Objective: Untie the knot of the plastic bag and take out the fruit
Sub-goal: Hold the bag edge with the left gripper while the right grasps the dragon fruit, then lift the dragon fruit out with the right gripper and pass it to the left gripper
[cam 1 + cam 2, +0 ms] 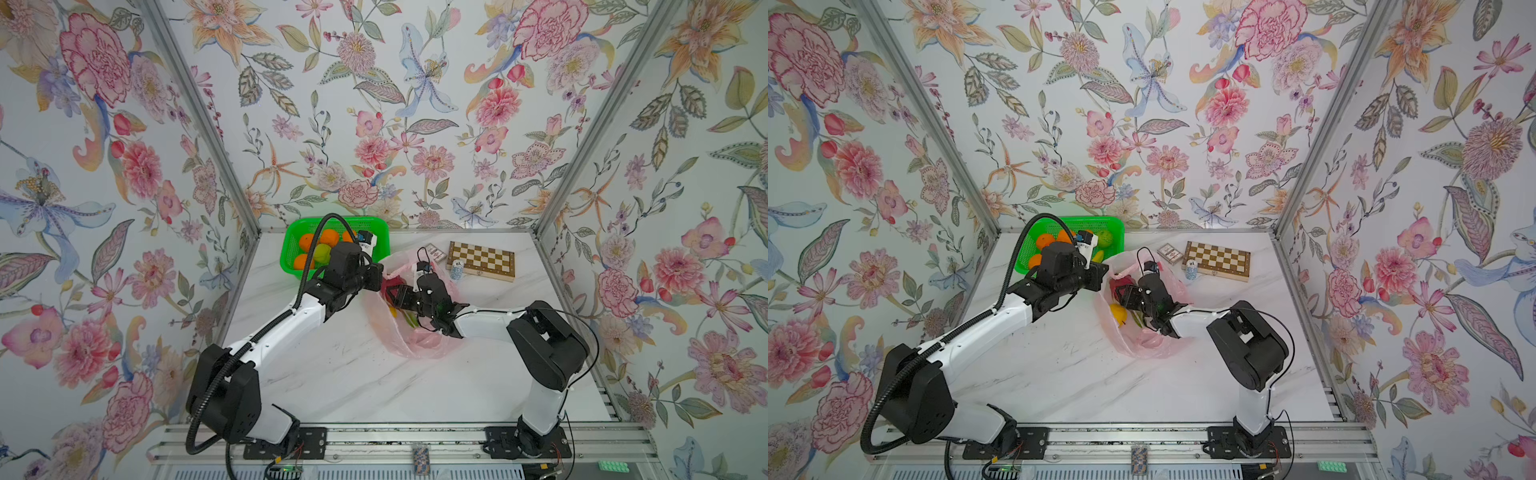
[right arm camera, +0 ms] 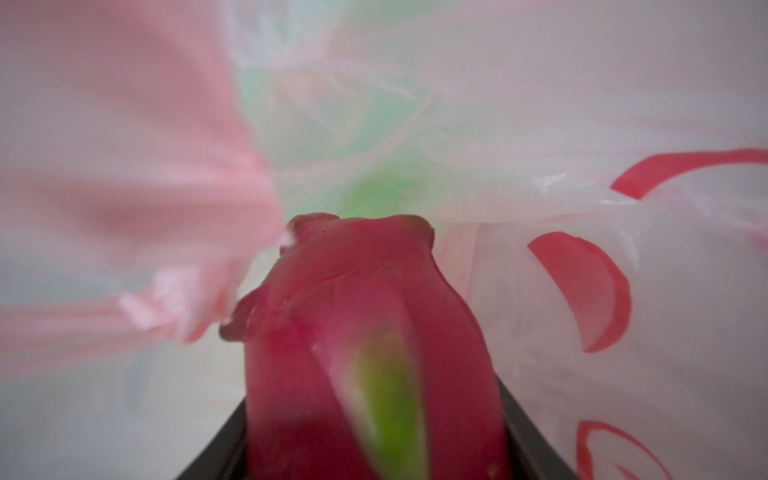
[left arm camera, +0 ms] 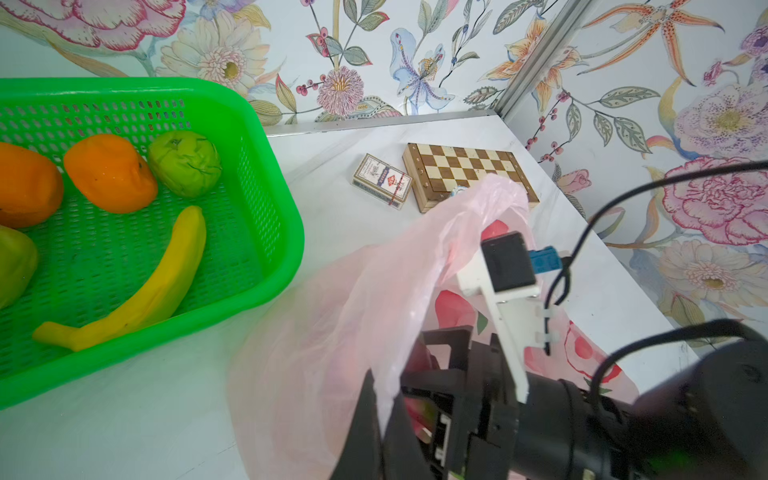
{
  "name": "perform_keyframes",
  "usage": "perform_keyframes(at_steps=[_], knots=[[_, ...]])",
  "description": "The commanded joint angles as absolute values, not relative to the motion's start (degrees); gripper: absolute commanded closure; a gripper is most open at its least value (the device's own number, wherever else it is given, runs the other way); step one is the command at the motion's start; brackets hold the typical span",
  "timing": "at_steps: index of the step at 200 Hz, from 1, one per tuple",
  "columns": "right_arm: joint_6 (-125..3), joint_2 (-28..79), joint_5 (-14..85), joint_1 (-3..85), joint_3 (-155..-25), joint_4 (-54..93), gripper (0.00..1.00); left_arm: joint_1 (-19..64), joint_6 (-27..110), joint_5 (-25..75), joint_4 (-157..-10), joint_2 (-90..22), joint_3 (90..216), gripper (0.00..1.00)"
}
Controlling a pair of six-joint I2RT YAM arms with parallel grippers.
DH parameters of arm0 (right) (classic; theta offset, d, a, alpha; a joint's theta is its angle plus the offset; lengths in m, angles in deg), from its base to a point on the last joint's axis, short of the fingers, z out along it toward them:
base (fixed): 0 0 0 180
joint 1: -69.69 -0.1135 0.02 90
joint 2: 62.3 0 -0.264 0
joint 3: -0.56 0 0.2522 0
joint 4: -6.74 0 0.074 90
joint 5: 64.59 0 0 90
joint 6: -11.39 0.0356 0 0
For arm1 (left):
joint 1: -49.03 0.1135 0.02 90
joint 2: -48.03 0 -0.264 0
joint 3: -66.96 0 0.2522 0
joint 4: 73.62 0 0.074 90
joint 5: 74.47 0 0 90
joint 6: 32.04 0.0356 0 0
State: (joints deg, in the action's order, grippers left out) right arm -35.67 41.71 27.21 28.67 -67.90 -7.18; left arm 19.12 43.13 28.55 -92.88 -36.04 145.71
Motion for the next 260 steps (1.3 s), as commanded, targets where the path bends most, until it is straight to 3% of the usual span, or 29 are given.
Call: perform_keyframes(at_steps=[1, 96, 163, 228, 260], knots=[[-37.12, 36.91, 25.85, 27.7, -64.38, -7.1, 0.59, 19.2, 44.18, 27.22, -93.89, -34.89, 145.05, 0.98], [-38.08, 23.72, 23.89, 25.13, -52.32, -4.42, 0.6, 19.32, 45.02, 26.0, -94.81, -36.6, 146.28, 0.92], [-38.3, 12.04, 22.77, 25.44, -51.02, -3.54, 0.61, 19.32, 45.04, 25.57, -94.92, -36.79, 146.8, 0.86], [-38.74, 5.63, 21.41, 25.86, -52.58, -6.83, 0.61, 19.25, 42.93, 27.62, -94.69, -33.89, 147.84, 0.7], [-40.12, 3.99, 20.86, 26.87, -53.22, -9.96, 0.61, 19.32, 40.02, 29.99, -94.01, -30.31, 149.26, 0.5]])
